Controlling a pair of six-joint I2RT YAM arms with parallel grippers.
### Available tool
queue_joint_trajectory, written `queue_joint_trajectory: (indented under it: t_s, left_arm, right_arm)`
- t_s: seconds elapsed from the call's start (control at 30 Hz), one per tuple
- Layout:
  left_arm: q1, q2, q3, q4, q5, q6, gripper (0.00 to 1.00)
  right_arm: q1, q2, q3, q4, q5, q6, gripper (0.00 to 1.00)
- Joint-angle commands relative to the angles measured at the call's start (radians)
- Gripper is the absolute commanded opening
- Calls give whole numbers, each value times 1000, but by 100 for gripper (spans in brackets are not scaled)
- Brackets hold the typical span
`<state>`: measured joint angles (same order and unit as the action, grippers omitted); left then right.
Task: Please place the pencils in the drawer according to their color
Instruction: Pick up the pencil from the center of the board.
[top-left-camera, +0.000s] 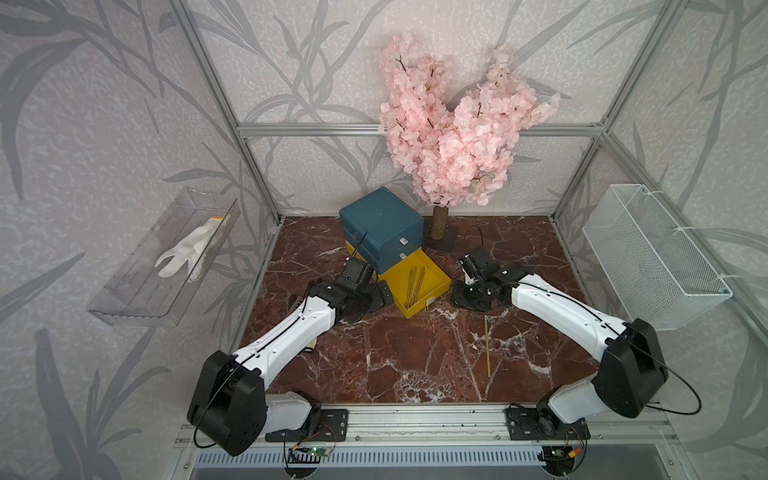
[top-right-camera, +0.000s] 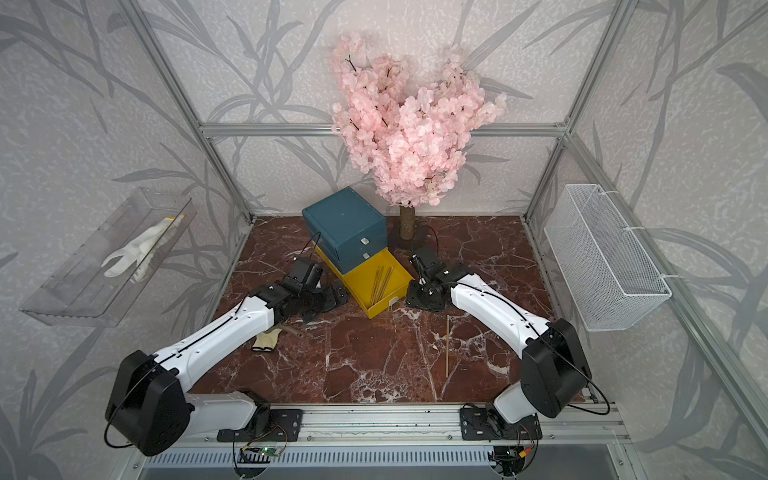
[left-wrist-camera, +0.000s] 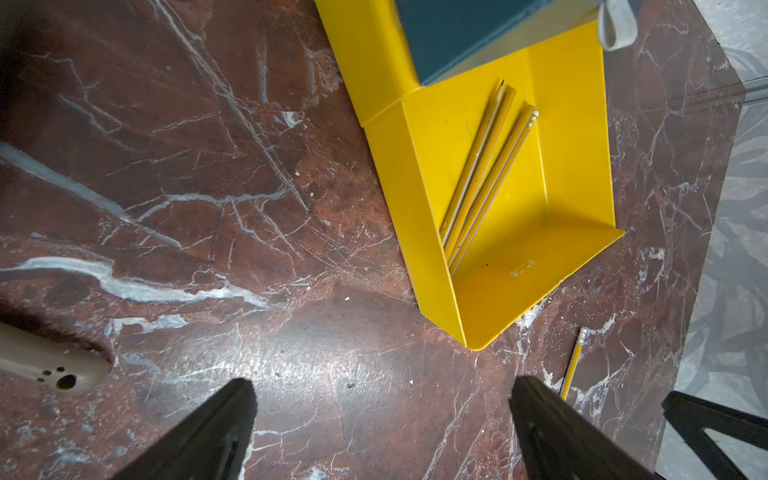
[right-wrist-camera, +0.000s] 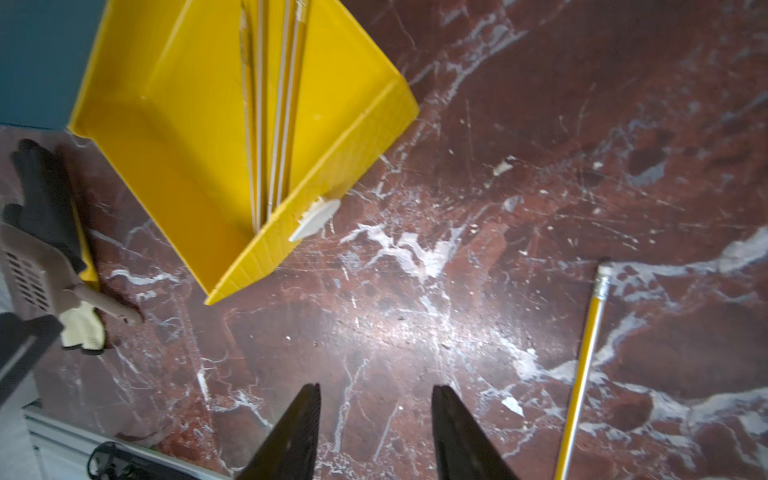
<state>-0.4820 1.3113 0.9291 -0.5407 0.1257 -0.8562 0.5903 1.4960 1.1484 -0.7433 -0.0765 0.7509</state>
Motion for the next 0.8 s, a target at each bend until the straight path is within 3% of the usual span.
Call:
queue_joint_trajectory:
  t_s: [0.0,0.33,0.77]
  left_arm:
    - [6,0,28,9,4,14,100]
    - [6,-1,20,10,4,13,100]
    - [4,-20,-14,23,7,2,100]
  right_arm:
    - [-13,-35,-57,-41,59,0,49]
    - [-108,-66,-218,-26,58,23,50]
    - [-127,8,-300,-6,64,13,50]
